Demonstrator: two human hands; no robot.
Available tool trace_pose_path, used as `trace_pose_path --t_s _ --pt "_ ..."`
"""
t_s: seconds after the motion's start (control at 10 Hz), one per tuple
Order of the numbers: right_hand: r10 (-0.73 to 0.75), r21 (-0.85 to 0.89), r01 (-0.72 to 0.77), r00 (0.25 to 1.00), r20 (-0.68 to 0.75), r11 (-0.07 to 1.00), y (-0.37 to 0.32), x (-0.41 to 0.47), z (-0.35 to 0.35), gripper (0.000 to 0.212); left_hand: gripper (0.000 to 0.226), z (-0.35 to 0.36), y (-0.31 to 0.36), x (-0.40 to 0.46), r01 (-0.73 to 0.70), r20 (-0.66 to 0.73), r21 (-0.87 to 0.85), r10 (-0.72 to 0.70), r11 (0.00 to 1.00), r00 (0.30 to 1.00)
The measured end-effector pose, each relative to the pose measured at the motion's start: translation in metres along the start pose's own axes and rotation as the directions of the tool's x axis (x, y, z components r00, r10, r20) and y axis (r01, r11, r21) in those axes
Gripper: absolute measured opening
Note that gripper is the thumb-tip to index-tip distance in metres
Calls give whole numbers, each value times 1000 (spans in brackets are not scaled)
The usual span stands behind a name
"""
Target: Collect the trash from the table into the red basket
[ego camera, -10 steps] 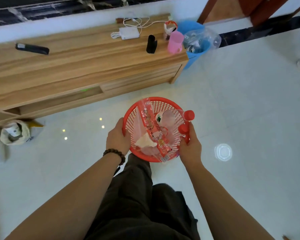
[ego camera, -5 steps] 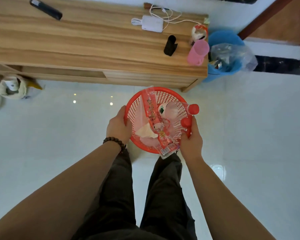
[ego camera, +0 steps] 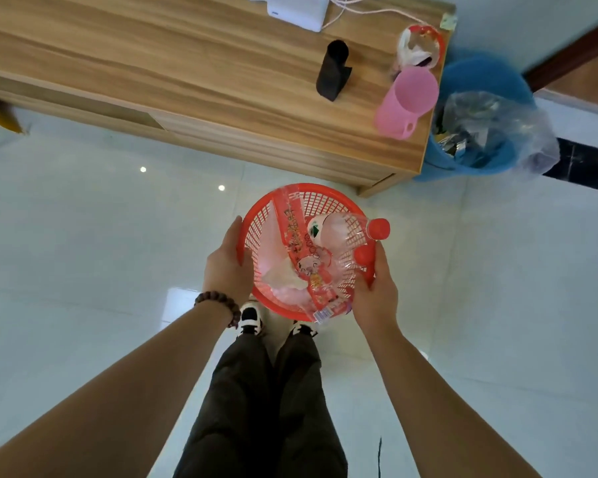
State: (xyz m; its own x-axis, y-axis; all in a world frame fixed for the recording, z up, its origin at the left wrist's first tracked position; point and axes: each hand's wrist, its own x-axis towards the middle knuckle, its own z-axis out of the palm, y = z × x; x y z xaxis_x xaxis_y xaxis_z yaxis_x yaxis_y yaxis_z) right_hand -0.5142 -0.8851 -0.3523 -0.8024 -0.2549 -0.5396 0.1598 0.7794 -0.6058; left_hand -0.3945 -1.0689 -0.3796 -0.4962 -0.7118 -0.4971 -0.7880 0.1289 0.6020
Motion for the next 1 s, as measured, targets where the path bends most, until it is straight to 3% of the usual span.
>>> trace_pose_path --t_s 0.3,0.5,0.7,0.9,1.0 --pt "-68 46 68 998 -10 997 94 157 95 64 60 108 -80 141 -149 20 154 148 977 989" --pt "-204 -115 203 979 3 972 130 230 137 67 64 152 -110 199 -194 73 362 180 912 981" --pt "-180 -230 189 982 61 955 153 250 163 73 70 176 -133 224 -154 110 469 116 870 987" --pt "-201 -344 221 975 93 913 149 251 156 72 78 170 -136 223 -214 163 462 155 861 974" --pt "-210 -498 239 971 113 834 149 240 137 70 79 156 -131 209 -258 190 591 178 764 965"
